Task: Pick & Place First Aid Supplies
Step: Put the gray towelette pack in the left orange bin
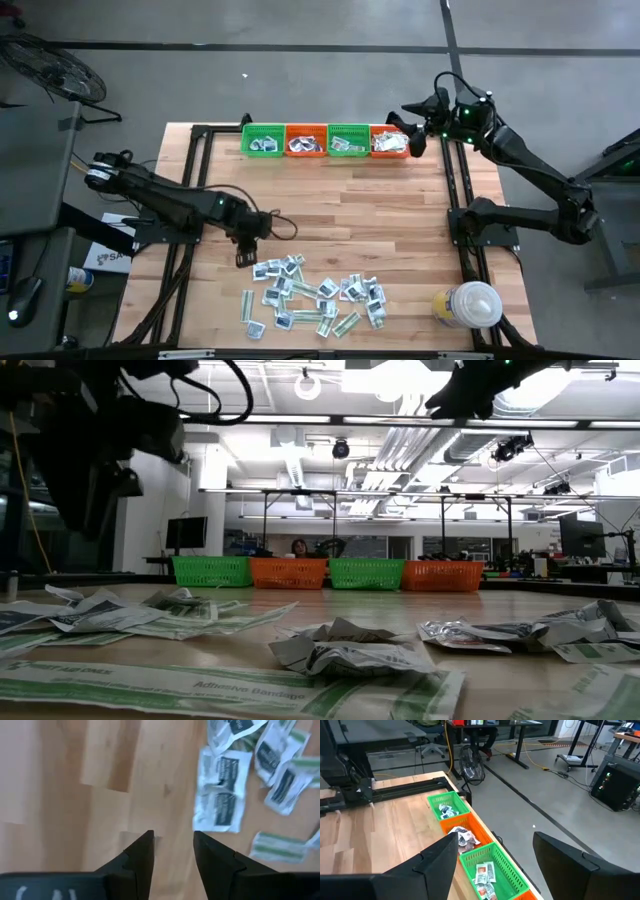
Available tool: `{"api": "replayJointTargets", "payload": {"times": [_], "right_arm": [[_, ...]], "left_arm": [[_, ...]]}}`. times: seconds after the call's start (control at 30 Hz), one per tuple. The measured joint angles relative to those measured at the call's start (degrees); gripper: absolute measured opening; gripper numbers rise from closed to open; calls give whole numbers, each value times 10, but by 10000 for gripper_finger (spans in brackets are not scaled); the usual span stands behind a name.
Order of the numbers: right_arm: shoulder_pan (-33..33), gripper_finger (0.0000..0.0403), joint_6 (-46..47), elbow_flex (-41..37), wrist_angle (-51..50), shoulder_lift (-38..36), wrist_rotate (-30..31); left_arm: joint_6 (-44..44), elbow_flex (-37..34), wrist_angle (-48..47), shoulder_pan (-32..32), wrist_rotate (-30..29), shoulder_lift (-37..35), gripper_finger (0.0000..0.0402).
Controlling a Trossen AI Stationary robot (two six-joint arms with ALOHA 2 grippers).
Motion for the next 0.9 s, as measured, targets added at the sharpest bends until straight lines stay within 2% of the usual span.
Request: {"api": "replayJointTargets", "payload": {"times": [0.1, 0.2, 0.47, 0.67, 0.8, 0.9], "right_arm": [[9, 252, 0, 0, -3, 0, 0], [19, 252, 0, 0, -2, 0, 0], [42, 252, -2, 0, -2, 0, 0], [59, 252, -2, 0, -6, 0, -1], [67, 252, -2, 0, -7, 0, 0], [73, 252, -1, 0, -8, 0, 0]], "left_arm": [[-73, -20, 57, -34, 3, 0, 135], [-157, -35, 98, -70, -26, 0, 135], [-389, -37, 94, -155, -98, 3, 135], [-606, -37, 99, -202, -76, 46, 135], [-677, -37, 137, -209, -66, 79, 135], [-687, -37, 175, -207, -68, 97, 135]]}}
